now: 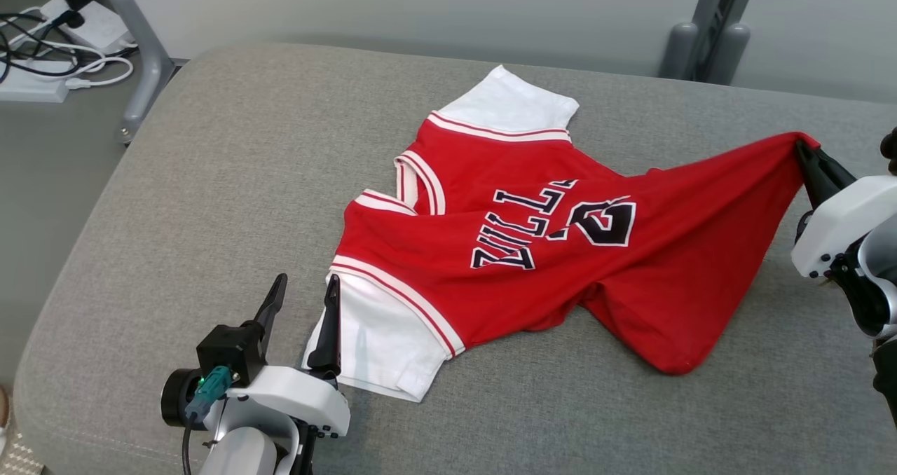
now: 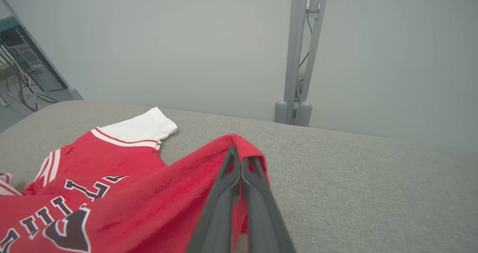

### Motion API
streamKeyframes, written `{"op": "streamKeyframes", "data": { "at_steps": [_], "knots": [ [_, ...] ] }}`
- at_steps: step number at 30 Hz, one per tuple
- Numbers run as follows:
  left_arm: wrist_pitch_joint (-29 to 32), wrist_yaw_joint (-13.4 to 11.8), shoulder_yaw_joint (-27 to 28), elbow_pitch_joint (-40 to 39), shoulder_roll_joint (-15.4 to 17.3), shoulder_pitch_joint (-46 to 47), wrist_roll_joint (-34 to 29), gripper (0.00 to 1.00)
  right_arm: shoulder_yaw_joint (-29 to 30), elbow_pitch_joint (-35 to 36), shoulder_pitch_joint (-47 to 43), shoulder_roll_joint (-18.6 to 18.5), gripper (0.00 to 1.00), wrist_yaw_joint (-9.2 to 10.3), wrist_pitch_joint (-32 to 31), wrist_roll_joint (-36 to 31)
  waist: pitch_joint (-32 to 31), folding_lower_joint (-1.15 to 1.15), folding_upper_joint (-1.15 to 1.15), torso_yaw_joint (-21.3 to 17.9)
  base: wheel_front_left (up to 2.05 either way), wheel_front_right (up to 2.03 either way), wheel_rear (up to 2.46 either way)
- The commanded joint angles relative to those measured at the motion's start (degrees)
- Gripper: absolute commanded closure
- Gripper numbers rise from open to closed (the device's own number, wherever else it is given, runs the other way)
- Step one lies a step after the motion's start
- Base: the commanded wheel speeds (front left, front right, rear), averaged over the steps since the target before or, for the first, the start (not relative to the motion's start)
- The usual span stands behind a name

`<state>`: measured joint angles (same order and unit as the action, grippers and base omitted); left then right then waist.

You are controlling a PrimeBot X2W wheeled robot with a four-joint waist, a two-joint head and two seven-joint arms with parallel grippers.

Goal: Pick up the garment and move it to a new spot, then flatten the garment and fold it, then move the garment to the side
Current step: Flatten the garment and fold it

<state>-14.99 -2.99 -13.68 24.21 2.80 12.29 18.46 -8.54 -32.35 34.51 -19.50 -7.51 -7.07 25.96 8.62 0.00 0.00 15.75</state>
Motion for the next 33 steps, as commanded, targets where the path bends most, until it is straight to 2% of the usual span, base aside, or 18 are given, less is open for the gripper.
{"op": "streamKeyframes", "data": {
  "at_steps": [1, 6, 10, 18, 22, 28, 33],
  "knots": [
    [-0.3, 0.2, 0.2, 0.1, 0.2, 0.9, 0.1, 0.0, -0.2, -1.5, 0.5, -0.4, 0.0, 0.05, -0.1, -1.1, 0.1, 0.0, 0.0, 0.7, 0.0, 0.0, 0.0],
    [-0.3, 0.0, 0.7, 0.5, 0.2, 0.5, -0.2, 0.0, -0.1, -6.6, 1.5, 0.9, 0.0, 0.05, 1.7, -4.5, -0.5, 0.0, 0.0, 0.9, 0.0, 0.0, 0.0],
    [-0.3, -0.2, 1.6, 0.6, 0.3, -0.5, -0.7, 0.0, -0.5, -7.9, -0.9, 2.1, 0.0, 0.05, 3.9, -5.6, -1.8, 0.0, 0.0, -0.3, 0.0, 0.0, 0.0],
    [-0.3, -0.2, 4.1, 0.7, 0.3, -2.1, -1.6, 0.0, 2.7, 0.0, -9.7, 5.6, 0.0, 0.04, 9.5, -3.7, -4.9, 0.0, 0.0, -5.0, 0.0, 0.0, 0.0],
    [-0.2, -0.1, 4.8, 0.8, 0.3, -2.8, -1.9, 0.0, 4.9, 4.4, -14.4, 7.1, 0.0, 0.04, 10.5, -3.9, -5.6, 0.0, 0.0, -6.1, 0.0, 0.0, 0.0],
    [-0.3, 0.3, 6.4, 1.3, 0.3, -4.2, -2.5, 0.0, 7.9, 12.9, -24.0, 12.3, 0.0, 0.04, 12.0, -5.0, -6.6, 0.0, 0.0, -8.0, 0.0, 0.0, 0.0],
    [-0.3, 0.5, 6.9, 3.2, 0.3, -5.0, -2.4, 0.0, 8.8, 16.7, -29.0, 14.9, 0.0, 0.04, 11.6, -5.7, -7.0, 0.0, 0.0, -8.6, 0.0, 0.0, 0.0]
  ]
}}
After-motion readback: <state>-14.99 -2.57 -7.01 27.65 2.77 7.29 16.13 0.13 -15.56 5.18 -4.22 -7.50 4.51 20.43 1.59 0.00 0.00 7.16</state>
